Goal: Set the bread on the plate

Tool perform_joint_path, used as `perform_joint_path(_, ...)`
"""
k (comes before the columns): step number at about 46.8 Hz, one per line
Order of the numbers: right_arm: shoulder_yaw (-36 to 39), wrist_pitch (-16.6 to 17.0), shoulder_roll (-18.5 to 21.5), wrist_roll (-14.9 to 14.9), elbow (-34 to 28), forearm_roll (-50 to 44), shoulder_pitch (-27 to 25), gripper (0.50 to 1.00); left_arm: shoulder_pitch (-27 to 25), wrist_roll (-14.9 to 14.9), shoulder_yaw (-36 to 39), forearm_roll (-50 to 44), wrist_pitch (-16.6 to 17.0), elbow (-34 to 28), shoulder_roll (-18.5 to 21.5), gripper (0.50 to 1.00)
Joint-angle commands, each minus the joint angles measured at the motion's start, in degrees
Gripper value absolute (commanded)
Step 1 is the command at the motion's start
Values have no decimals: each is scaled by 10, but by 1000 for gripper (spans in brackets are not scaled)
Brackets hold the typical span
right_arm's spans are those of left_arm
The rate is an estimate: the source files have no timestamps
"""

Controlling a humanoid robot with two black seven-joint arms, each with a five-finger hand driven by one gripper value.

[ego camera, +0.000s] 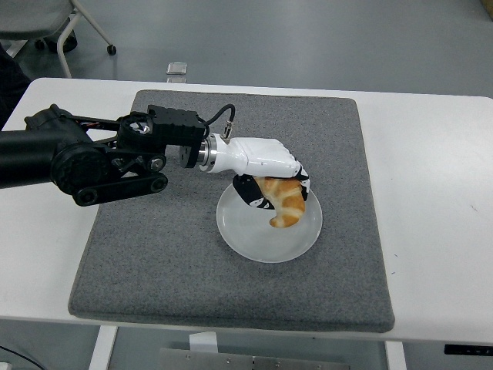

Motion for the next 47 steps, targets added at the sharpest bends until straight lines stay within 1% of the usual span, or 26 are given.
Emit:
perform_joint_path(1,0,0,0,0,0,0,0,930,2,0,1,0,0,3,-1,500)
perform_joint_path(9,0,0,0,0,0,0,0,930,12,0,17,10,0,4,-1,500)
perform_joint_path(18,0,0,0,0,0,0,0,932,24,0,18,24,1,11,-5,500)
perform_joint_path(47,0,0,0,0,0,0,0,932,26,0,18,22,3,16,-6,500)
